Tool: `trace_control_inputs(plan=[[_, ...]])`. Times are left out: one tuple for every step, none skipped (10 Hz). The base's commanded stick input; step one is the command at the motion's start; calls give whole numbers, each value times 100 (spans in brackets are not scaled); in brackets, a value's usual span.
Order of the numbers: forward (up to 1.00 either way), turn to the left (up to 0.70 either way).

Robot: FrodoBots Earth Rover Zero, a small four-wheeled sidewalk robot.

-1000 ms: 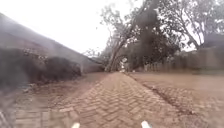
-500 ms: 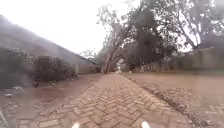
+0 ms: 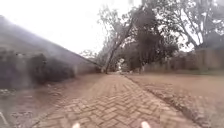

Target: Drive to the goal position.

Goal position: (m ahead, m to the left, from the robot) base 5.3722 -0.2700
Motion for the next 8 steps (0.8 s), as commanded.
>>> trace_control_inputs(plan=[[70, 7], [70, 7], [70, 7], [70, 7], [70, 6], [70, 7], [70, 7], [70, 7]])
